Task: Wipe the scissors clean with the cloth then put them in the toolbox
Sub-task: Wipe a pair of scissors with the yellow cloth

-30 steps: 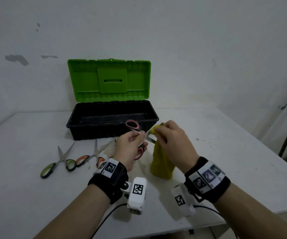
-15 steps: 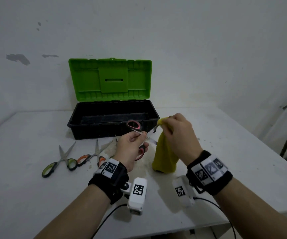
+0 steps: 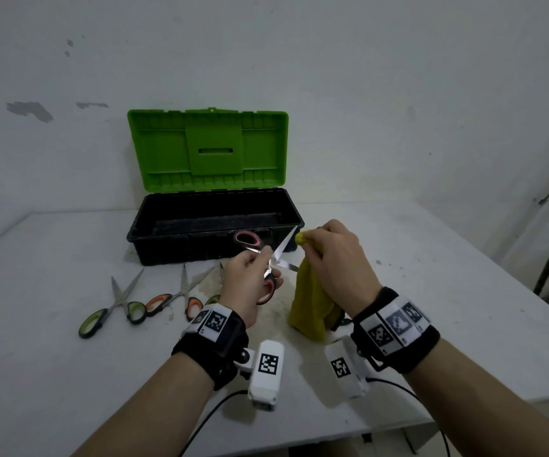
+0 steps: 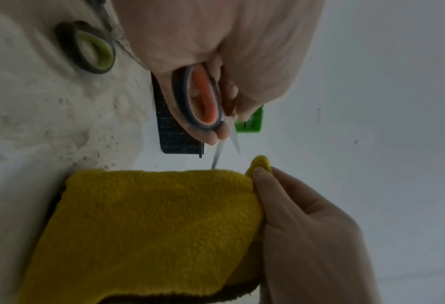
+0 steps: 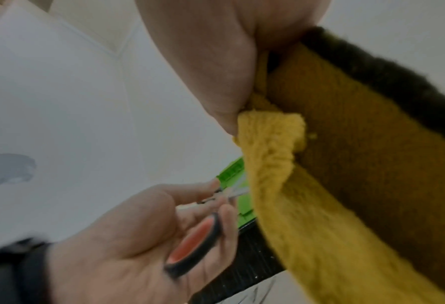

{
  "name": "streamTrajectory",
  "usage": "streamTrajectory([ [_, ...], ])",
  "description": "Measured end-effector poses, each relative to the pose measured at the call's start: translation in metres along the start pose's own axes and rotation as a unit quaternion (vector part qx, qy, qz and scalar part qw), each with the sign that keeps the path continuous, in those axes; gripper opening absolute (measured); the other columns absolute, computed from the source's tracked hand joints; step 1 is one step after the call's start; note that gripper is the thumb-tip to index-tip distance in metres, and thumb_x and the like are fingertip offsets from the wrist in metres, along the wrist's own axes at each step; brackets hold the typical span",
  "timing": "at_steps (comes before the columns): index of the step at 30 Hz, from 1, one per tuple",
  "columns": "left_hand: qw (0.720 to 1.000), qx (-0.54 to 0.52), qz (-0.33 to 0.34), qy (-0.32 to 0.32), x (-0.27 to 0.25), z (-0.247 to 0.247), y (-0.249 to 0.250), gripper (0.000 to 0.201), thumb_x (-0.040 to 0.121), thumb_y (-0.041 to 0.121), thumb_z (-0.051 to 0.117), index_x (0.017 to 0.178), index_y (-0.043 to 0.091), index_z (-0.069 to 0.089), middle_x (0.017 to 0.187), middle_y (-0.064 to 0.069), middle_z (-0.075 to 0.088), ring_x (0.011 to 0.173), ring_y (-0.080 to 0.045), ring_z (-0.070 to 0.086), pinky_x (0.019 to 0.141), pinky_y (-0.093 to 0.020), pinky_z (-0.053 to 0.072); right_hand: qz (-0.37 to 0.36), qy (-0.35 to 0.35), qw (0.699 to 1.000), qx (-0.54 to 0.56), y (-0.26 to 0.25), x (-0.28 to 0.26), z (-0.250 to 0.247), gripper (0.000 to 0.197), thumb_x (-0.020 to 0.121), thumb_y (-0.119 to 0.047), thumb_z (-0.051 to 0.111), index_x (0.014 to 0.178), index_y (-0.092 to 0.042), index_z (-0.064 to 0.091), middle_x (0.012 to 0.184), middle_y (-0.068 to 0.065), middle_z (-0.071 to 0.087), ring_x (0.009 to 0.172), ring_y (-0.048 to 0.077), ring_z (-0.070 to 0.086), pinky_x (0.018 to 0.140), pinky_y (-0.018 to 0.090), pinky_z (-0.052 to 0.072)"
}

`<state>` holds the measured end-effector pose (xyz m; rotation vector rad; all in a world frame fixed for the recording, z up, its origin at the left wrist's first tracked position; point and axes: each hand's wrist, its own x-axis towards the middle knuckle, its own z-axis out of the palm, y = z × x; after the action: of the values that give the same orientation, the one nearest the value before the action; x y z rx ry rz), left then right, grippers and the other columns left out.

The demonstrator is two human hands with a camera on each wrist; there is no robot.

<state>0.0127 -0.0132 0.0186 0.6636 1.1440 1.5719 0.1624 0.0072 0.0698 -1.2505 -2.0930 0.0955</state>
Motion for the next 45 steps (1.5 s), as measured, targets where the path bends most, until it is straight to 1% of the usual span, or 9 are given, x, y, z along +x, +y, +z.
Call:
streamTrajectory([
  [6, 0.998, 0.049, 0.025, 0.000, -0.002, 0.002, -0.003, 0.031, 0.106, 0.026, 0.048, 0.098, 0.002, 0.066, 0.088, -0.016, 0.066, 0.069, -0.022, 0.064, 0.058, -0.030, 0.056, -0.045, -0.050, 0.998, -0.018, -0.023, -0.017, 0.013, 0.021, 0.098, -0.023, 0.050, 0.104, -0.017, 0.070, 0.099, 0.000, 0.051, 0.079, 0.018, 0.055, 0.070, 0.033, 0.050],
  [11, 0.997, 0.061, 0.048, -0.017, -0.004, 0.000, -0.004, 0.030, 0.105, 0.025, 0.049, 0.101, 0.006, 0.071, 0.099, -0.021, 0.073, 0.091, -0.037, 0.071, 0.078, -0.045, 0.062, -0.084, -0.065, 0.992, -0.063, -0.027, -0.021, 0.027, 0.010, 0.093, -0.016, 0.057, 0.097, -0.014, 0.066, 0.091, 0.001, 0.043, 0.068, 0.021, 0.050, 0.054, 0.034, 0.046],
  [16, 0.997, 0.062, 0.049, -0.004, -0.001, -0.006, -0.003, 0.028, 0.105, 0.024, 0.050, 0.100, 0.006, 0.070, 0.094, -0.027, 0.067, 0.083, -0.033, 0.063, 0.064, -0.032, 0.060, -0.098, -0.106, 0.986, -0.079, -0.021, -0.021, 0.015, 0.019, 0.097, -0.019, 0.052, 0.097, -0.013, 0.070, 0.094, 0.002, 0.046, 0.072, 0.021, 0.053, 0.061, 0.035, 0.049],
  [19, 0.996, 0.063, 0.055, -0.030, -0.003, -0.003, -0.005, 0.028, 0.105, 0.025, 0.051, 0.099, 0.008, 0.072, 0.104, -0.026, 0.071, 0.093, -0.038, 0.070, 0.077, -0.044, 0.062, -0.115, -0.069, 0.989, -0.069, -0.027, -0.016, 0.012, 0.015, 0.095, -0.018, 0.055, 0.093, -0.012, 0.069, 0.090, 0.003, 0.047, 0.067, 0.023, 0.052, 0.056, 0.037, 0.048],
  [25, 0.998, 0.029, 0.049, 0.008, 0.001, -0.009, -0.003, 0.026, 0.105, 0.022, 0.049, 0.102, 0.006, 0.070, 0.102, -0.020, 0.074, 0.088, -0.029, 0.072, 0.073, -0.039, 0.061, -0.107, -0.133, 0.979, -0.108, -0.022, -0.021, 0.012, 0.019, 0.098, -0.017, 0.051, 0.100, -0.015, 0.069, 0.096, 0.000, 0.044, 0.070, 0.013, 0.042, 0.059, 0.027, 0.043],
  [31, 0.997, 0.050, 0.051, -0.032, 0.001, -0.006, -0.009, 0.028, 0.105, 0.025, 0.050, 0.105, 0.009, 0.072, 0.102, -0.016, 0.075, 0.096, -0.030, 0.073, 0.082, -0.042, 0.061, -0.116, -0.084, 0.986, -0.082, -0.031, -0.019, 0.015, 0.013, 0.094, -0.016, 0.056, 0.097, -0.011, 0.068, 0.091, 0.003, 0.045, 0.069, 0.020, 0.049, 0.057, 0.038, 0.051],
  [34, 0.997, 0.022, 0.025, -0.064, 0.001, -0.008, -0.010, 0.025, 0.102, 0.024, 0.054, 0.109, 0.008, 0.072, 0.100, -0.014, 0.076, 0.090, -0.025, 0.072, 0.080, -0.034, 0.059, -0.101, -0.090, 0.988, -0.074, -0.025, -0.017, 0.016, 0.016, 0.096, -0.018, 0.054, 0.100, -0.012, 0.069, 0.092, 0.003, 0.045, 0.071, 0.021, 0.052, 0.060, 0.037, 0.051],
  [39, 0.987, -0.018, 0.015, -0.161, -0.002, -0.018, -0.011, 0.027, 0.092, -0.007, 0.058, 0.116, 0.002, 0.067, 0.108, -0.013, 0.075, 0.099, -0.021, 0.070, 0.091, -0.027, 0.055, -0.100, -0.081, 0.990, -0.065, -0.015, -0.013, 0.010, 0.018, 0.096, -0.021, 0.055, 0.095, -0.013, 0.071, 0.091, 0.002, 0.044, 0.071, 0.021, 0.052, 0.061, 0.038, 0.050],
  [45, 0.994, 0.000, 0.034, -0.102, 0.000, -0.015, -0.012, 0.028, 0.092, -0.012, 0.059, 0.110, 0.007, 0.069, 0.104, -0.003, 0.076, 0.092, -0.013, 0.072, 0.081, -0.021, 0.058, -0.080, -0.087, 0.990, -0.082, -0.003, -0.012, 0.005, 0.016, 0.096, -0.017, 0.056, 0.096, -0.012, 0.071, 0.094, 0.004, 0.047, 0.072, 0.023, 0.053, 0.060, 0.034, 0.044],
])
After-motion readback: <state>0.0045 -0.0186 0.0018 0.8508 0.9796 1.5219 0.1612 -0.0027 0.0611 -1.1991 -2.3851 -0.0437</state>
